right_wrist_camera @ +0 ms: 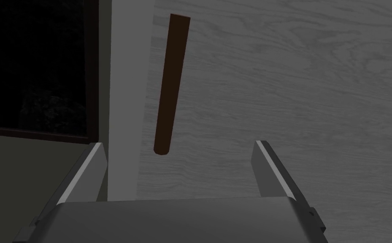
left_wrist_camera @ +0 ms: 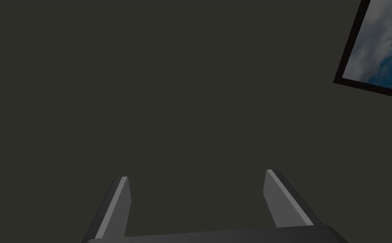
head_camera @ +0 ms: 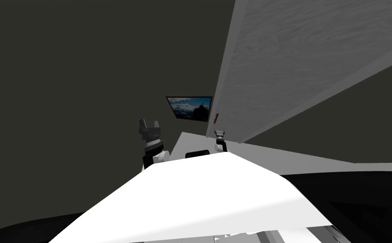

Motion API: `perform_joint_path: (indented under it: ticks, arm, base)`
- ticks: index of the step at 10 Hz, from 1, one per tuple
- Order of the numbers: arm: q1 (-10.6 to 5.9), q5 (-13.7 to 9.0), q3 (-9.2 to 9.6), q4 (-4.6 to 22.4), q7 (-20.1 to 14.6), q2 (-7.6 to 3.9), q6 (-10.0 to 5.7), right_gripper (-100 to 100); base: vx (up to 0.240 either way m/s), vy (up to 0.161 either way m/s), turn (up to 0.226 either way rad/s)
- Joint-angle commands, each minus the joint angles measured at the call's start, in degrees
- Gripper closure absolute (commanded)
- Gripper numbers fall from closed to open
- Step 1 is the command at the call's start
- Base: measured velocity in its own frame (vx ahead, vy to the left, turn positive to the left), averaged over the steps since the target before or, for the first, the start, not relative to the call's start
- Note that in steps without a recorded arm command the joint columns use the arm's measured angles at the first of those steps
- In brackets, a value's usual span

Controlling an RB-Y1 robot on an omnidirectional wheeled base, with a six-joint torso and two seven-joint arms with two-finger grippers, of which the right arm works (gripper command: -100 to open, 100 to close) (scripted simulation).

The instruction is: Pull the door open

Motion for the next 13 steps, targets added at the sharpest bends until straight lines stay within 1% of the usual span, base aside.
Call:
perform_joint_path:
  ticks: [1,2,3,6,10,11,12,13]
  arm:
    - [-0.55,-1.45,0.24,2.20,-2.29,-0.15,-0.51,-100]
    - [-0.81,-1.86,0.31,2.97,-2.95,-0.19,-0.69,-100]
    - [-1.31,-2.69,0.45,4.51,-4.27,-0.26,-1.05,-100]
    - [-2.02,-3.85,0.65,6.67,-6.12,-0.37,-1.55,-100]
    - [-3.31,-5.96,1.00,10.61,-9.49,-0.53,-2.45,-100]
    - [-3.04,-5.62,0.94,9.89,-8.85,-0.54,-2.25,-100]
    - [-2.68,-5.86,0.85,10.57,-10.59,-1.85,-2.55,-100]
    - [-2.54,-5.93,0.81,10.79,-11.15,-2.34,-2.64,-100]
  base:
    - [0.137,-0.070,0.156]
    - [0.116,-0.066,0.095]
    - [0.106,-0.074,0.132]
    - [0.069,-0.058,0.073]
    - [0.074,-0.056,0.089]
    - [0.037,-0.027,0.023]
    - [0.127,0.011,0.060]
    - [0.179,-0.005,0.056]
